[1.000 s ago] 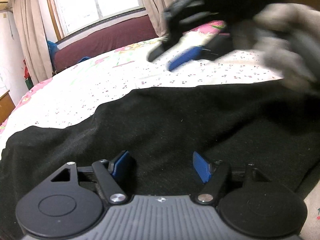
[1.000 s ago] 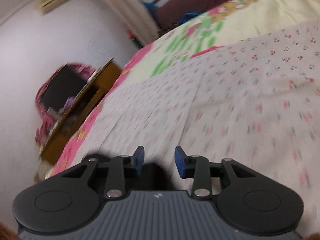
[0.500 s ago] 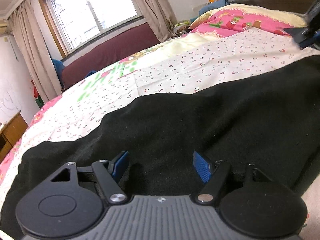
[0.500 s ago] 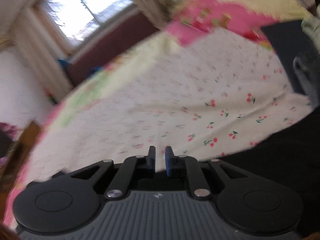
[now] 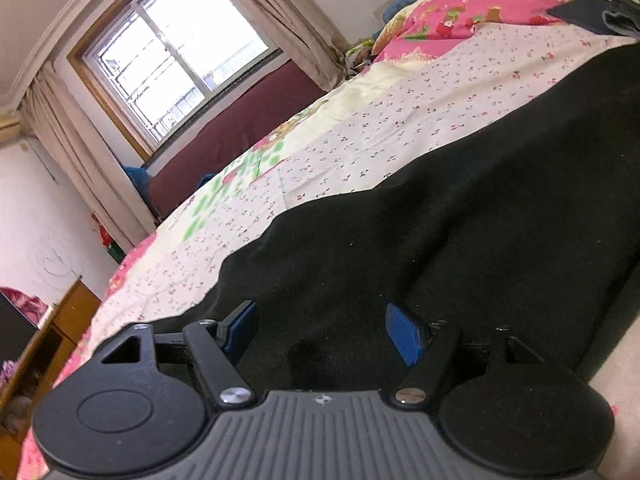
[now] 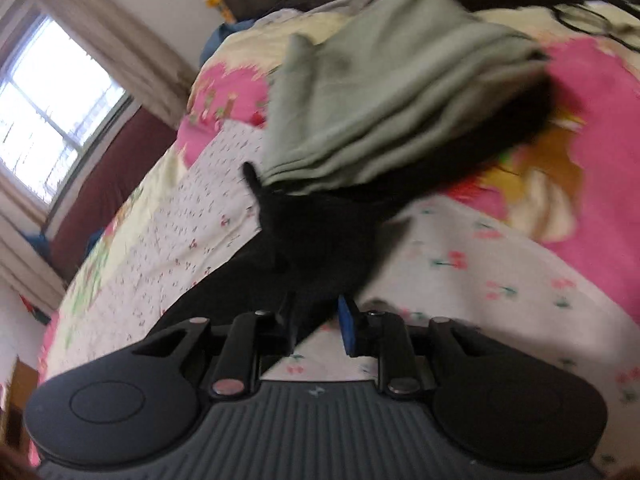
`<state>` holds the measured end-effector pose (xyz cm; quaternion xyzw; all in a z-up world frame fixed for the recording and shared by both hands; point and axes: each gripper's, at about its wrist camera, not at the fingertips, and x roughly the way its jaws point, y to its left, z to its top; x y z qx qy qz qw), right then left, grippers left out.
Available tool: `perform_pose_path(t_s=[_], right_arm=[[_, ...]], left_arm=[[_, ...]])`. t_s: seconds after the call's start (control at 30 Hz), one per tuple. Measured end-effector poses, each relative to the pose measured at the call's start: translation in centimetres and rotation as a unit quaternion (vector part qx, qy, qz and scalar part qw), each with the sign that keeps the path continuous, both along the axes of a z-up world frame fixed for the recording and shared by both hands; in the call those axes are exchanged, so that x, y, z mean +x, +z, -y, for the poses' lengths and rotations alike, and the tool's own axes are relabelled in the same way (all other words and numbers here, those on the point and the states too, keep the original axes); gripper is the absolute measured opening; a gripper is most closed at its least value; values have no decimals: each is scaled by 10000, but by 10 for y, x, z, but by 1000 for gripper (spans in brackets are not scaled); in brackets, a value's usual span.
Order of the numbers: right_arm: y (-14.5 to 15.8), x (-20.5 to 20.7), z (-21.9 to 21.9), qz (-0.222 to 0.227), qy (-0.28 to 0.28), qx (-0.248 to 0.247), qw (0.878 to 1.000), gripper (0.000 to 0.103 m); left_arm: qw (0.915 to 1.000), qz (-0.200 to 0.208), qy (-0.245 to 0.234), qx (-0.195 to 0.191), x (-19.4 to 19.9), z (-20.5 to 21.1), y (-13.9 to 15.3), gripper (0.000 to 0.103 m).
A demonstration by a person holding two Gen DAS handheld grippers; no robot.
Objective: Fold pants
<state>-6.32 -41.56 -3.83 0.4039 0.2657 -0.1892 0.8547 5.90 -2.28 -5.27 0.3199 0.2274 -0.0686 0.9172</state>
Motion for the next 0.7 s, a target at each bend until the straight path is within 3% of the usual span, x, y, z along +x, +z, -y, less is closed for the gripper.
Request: perform_pose_path(t_s=[0.2,0.4,0.5,0.7], right_arm=[[-9,24,11,-18,74,82,9999,31],[-18,38,25,226,-114,261,9993,33],[-18,35,23,343,-29,240,9991,46],[1,34,-8,795,271,-333,9959,47]], left_arm=[[9993,-234,-223,-182,-18,10,15,83],[9963,-295,-803,28,-42,38,17,84],[9955,-341,-883,71,-43,47,17,84],[9952,-447,-872,29,-39,54,23,84]])
